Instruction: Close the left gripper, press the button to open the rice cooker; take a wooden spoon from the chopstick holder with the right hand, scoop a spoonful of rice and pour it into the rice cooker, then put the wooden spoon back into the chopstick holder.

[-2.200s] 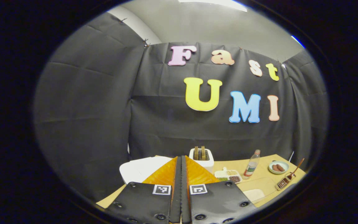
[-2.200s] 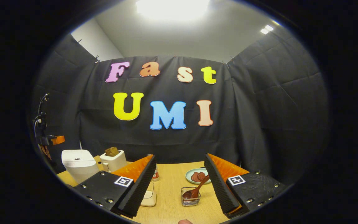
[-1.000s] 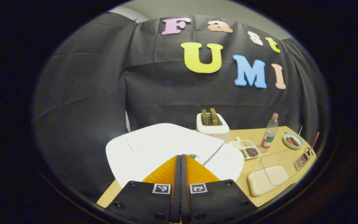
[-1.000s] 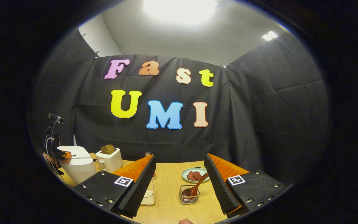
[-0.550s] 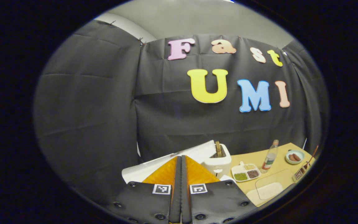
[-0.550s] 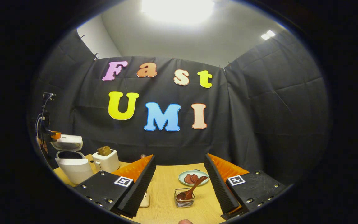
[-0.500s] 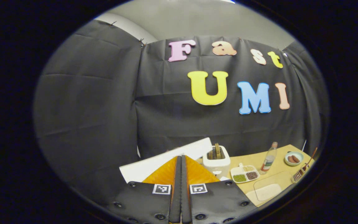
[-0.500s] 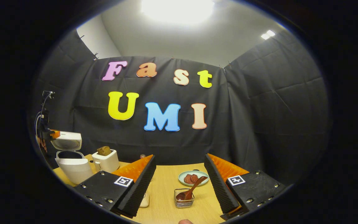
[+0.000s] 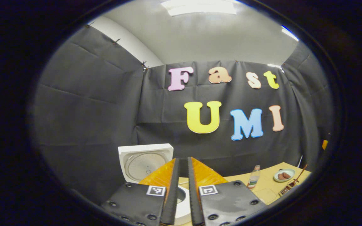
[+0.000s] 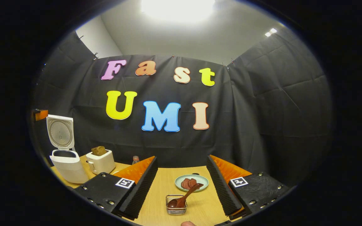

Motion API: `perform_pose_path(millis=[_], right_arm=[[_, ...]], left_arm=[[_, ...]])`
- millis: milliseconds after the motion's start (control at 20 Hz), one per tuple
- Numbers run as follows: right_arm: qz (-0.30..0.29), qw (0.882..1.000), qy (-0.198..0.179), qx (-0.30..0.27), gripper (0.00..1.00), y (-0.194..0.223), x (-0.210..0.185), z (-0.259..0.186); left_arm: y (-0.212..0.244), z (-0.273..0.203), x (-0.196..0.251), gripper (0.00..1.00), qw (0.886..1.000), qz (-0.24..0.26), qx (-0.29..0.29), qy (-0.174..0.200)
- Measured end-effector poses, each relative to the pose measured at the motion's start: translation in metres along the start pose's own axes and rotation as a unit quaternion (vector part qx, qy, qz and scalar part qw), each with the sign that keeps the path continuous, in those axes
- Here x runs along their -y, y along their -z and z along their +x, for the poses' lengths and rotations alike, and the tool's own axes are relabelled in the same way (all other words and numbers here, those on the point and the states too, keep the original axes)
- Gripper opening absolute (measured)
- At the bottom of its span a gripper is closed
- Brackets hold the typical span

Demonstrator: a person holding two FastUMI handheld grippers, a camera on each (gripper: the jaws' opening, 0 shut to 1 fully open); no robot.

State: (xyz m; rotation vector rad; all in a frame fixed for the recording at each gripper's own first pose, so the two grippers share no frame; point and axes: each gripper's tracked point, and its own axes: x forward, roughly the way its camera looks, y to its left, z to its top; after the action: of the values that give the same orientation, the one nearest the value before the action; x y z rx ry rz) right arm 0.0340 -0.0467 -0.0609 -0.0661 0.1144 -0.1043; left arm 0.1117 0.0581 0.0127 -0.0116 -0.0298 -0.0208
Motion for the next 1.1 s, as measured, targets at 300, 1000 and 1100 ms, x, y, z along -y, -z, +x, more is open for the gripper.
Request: perform_pose_path(millis=[300,1000,1100], right_arm=[[0.001,1.0,-0.001,-0.026,0.95,0.035,0.028,0.047],[0.093,0.977,-0.009,-0.191,0.95,0.178,0.033,0.108],[0.106,0.97,-0.007,-0.218,0.95,0.197,0.032,0.109]], left_arm=[[-0.004,-0.055,0.048,0.99,1.0,0.012,0.017,0.001],[-0.016,-0.107,0.055,0.94,0.997,0.059,0.002,-0.054],[-0.017,-0.111,0.05,0.99,0.996,0.064,0.0,-0.062]])
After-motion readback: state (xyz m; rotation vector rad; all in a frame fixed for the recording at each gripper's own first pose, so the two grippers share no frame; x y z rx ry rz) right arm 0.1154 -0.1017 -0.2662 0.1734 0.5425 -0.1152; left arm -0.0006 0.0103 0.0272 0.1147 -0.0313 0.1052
